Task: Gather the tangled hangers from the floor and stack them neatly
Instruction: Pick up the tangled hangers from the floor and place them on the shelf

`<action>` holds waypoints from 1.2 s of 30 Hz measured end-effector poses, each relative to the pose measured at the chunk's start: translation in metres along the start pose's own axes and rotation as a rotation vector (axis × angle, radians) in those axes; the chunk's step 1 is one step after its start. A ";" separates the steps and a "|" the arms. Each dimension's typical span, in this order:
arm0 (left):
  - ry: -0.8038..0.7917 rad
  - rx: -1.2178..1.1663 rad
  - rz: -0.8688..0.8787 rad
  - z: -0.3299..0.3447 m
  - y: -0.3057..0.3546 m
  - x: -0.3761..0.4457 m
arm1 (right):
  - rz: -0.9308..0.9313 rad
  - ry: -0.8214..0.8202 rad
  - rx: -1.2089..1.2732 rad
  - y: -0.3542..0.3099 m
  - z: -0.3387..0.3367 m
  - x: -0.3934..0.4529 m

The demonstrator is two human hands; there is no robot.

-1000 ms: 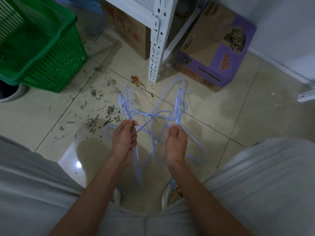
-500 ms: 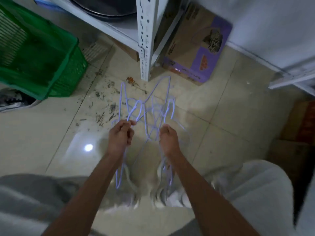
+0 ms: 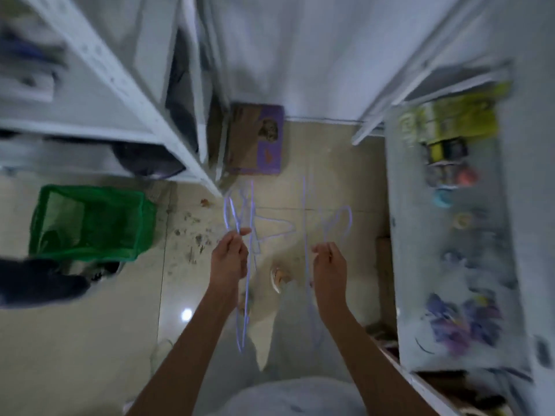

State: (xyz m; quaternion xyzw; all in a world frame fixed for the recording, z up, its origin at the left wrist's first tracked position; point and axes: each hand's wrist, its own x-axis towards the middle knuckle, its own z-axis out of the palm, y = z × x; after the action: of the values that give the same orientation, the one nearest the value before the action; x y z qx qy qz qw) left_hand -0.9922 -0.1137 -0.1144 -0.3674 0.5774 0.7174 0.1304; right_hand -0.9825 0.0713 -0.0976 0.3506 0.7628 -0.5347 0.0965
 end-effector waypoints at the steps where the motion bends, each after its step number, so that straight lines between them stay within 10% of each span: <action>1: -0.058 0.000 -0.002 0.017 0.011 -0.012 | -0.014 0.050 0.003 -0.013 -0.022 -0.008; 19: -1.082 0.075 -0.166 0.290 0.059 -0.174 | -0.155 0.817 0.095 0.009 -0.353 -0.088; 29: -1.436 0.571 0.177 0.452 0.015 -0.239 | -0.180 0.962 1.159 0.096 -0.465 -0.062; 36: -1.486 0.738 0.111 0.492 -0.004 -0.250 | 0.014 0.970 1.392 0.100 -0.565 0.020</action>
State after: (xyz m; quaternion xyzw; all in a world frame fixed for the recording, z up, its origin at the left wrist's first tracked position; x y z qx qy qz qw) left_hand -1.0014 0.4019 0.0834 0.2975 0.5562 0.5432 0.5541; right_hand -0.8046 0.5973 0.0482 0.5253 0.2145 -0.6721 -0.4757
